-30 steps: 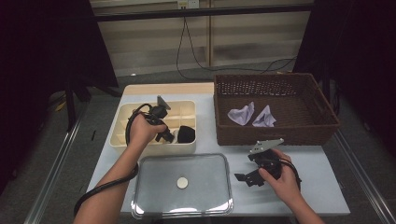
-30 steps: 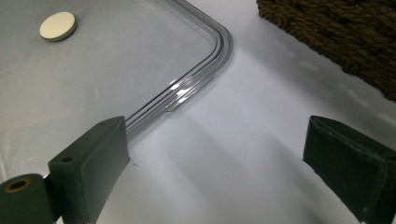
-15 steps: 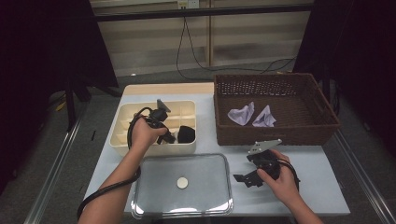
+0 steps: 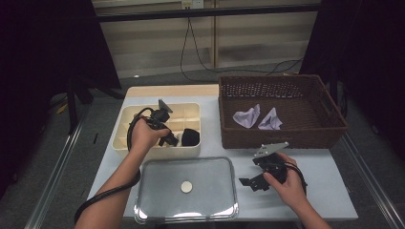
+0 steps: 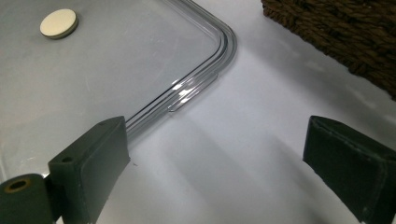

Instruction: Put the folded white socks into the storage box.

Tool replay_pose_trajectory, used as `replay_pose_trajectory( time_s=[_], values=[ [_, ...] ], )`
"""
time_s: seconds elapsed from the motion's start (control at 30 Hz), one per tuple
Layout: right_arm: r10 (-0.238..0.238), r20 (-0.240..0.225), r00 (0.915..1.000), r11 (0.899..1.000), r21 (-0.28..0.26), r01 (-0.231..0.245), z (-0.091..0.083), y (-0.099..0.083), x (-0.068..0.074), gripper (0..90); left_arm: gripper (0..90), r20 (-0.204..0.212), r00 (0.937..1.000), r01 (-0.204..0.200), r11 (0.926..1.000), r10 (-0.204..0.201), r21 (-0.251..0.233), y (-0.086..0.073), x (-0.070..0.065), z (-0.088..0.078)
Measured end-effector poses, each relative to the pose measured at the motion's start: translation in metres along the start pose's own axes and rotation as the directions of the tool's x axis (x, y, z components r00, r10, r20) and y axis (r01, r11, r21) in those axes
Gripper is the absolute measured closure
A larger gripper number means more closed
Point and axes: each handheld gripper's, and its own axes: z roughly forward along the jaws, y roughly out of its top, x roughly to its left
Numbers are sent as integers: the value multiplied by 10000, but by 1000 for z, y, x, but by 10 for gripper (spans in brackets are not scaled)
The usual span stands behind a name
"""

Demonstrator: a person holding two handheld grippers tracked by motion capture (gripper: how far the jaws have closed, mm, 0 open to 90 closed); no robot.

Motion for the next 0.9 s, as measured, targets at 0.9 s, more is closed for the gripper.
replay_pose_trajectory(
  time_s=[0.9],
  values=[
    [-31,15,10000,10000,58,31,0,0,1,67,488,140,9998,-127,9984,135,-551,-2,-10,-36]
  ],
)
